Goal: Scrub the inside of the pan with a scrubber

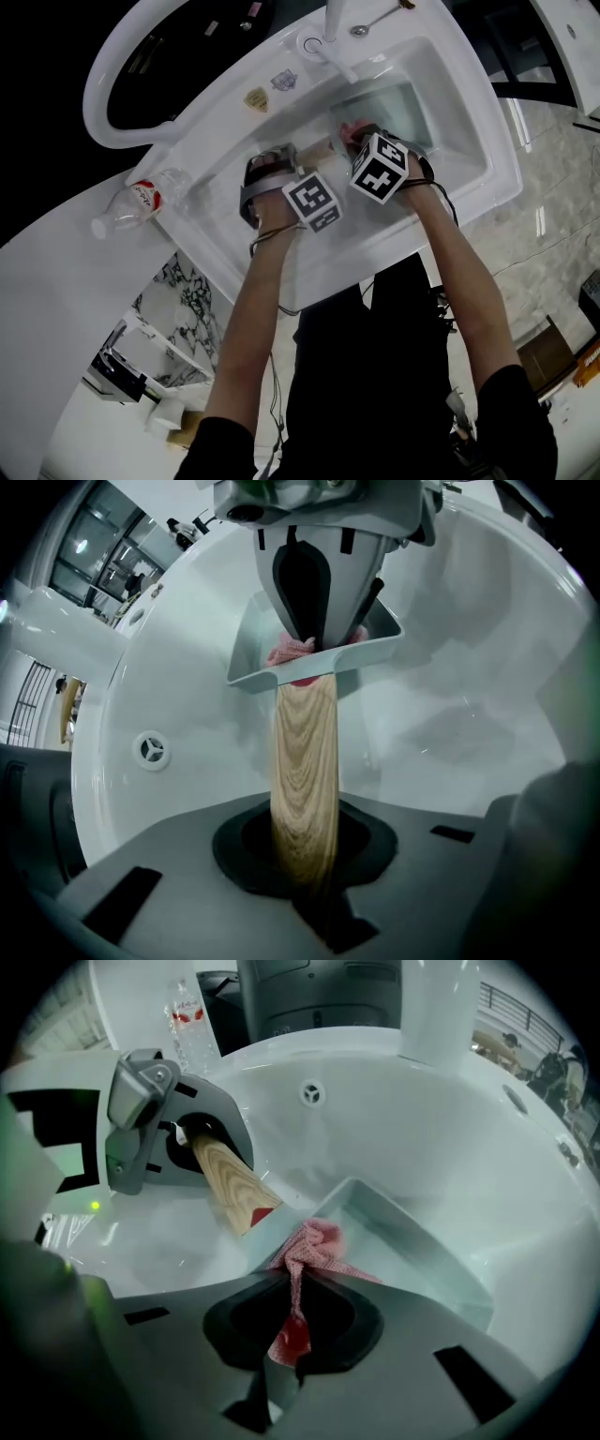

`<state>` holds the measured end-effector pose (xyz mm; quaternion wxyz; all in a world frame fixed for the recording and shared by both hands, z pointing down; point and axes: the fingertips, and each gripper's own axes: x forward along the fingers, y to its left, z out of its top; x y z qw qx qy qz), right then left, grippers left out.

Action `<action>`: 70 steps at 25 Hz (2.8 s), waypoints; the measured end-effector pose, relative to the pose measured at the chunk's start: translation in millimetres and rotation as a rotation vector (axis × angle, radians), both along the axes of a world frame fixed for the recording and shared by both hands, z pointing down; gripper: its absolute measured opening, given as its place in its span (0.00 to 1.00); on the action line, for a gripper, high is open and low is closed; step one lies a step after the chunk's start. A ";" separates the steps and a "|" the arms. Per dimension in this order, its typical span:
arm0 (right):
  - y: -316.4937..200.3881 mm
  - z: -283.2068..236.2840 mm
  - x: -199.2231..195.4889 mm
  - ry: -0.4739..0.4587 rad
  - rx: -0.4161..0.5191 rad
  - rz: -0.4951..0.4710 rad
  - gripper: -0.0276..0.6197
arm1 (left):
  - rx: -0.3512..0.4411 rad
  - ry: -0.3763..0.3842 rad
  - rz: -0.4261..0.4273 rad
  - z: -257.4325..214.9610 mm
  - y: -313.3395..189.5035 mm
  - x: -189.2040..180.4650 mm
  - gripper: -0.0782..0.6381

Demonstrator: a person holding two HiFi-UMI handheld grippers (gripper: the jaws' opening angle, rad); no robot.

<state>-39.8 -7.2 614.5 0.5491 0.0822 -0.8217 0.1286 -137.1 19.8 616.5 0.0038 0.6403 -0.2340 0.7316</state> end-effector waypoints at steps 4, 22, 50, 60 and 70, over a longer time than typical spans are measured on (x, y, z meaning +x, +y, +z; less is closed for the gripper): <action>14.9 2.0 13.2 0.050 -0.083 -0.051 0.11 | -0.009 -0.008 -0.001 0.6 0.8 -0.2 0.20; -61.4 8.7 119.0 0.289 0.121 0.162 0.11 | 0.019 0.074 -0.010 -0.4 -1.0 4.2 0.22; 28.5 -165.8 77.3 -0.052 0.271 0.073 0.11 | 0.294 0.476 -0.239 -143.1 50.9 43.6 0.34; 68.1 -243.3 101.8 -0.301 0.309 0.058 0.11 | 0.461 0.646 -0.479 -225.7 78.1 102.3 0.17; 90.7 -349.4 154.0 -0.637 0.304 0.111 0.11 | 0.673 0.992 -0.661 -339.3 95.5 164.5 0.16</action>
